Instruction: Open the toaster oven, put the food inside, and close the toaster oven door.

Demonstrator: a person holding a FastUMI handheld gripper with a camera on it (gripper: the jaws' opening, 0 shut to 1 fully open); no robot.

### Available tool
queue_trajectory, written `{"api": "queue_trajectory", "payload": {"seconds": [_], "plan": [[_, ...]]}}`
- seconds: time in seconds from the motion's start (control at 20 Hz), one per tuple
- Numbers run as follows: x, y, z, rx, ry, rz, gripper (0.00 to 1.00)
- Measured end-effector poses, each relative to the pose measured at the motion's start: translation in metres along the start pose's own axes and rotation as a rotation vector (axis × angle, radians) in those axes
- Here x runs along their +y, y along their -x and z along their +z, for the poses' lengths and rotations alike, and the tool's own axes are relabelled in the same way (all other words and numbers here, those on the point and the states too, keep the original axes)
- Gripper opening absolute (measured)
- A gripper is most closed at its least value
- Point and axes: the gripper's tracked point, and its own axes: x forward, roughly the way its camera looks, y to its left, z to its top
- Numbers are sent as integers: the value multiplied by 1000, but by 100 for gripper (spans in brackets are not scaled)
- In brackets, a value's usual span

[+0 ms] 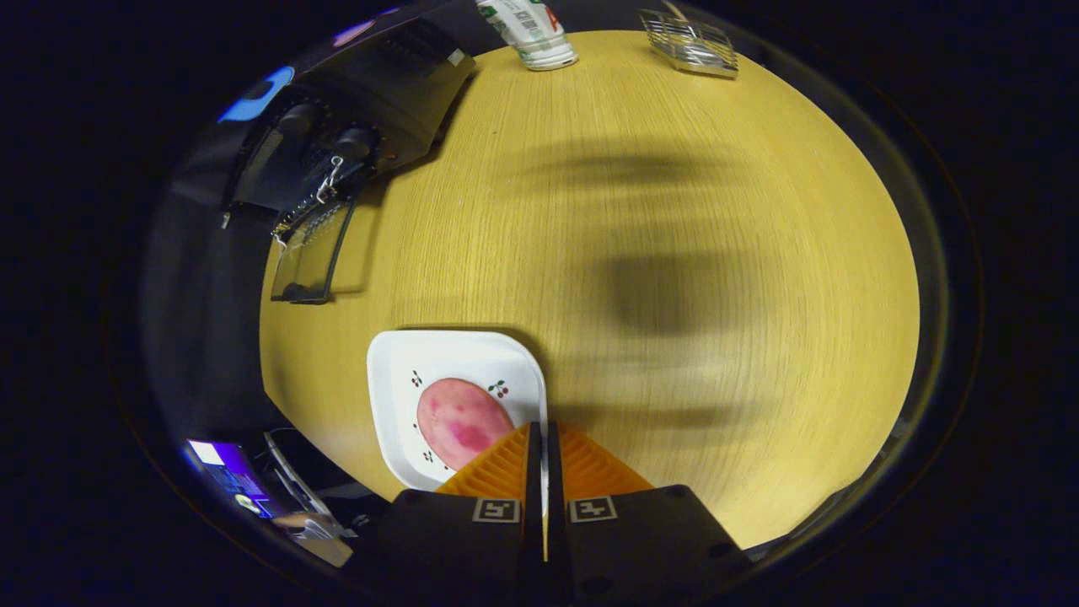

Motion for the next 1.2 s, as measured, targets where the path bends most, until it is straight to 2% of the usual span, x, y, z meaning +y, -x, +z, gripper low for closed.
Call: {"api": "queue_trajectory", "payload": {"seconds": [0.15,0.7,0.95,1.2], "plan": [[18,8,-7,-45,-107,114,7],[97,21,-38,-142,-368,347,7],[149,30,-21,-238,-529,415,7],[206,26,20,-344,-669,450,7]]}}
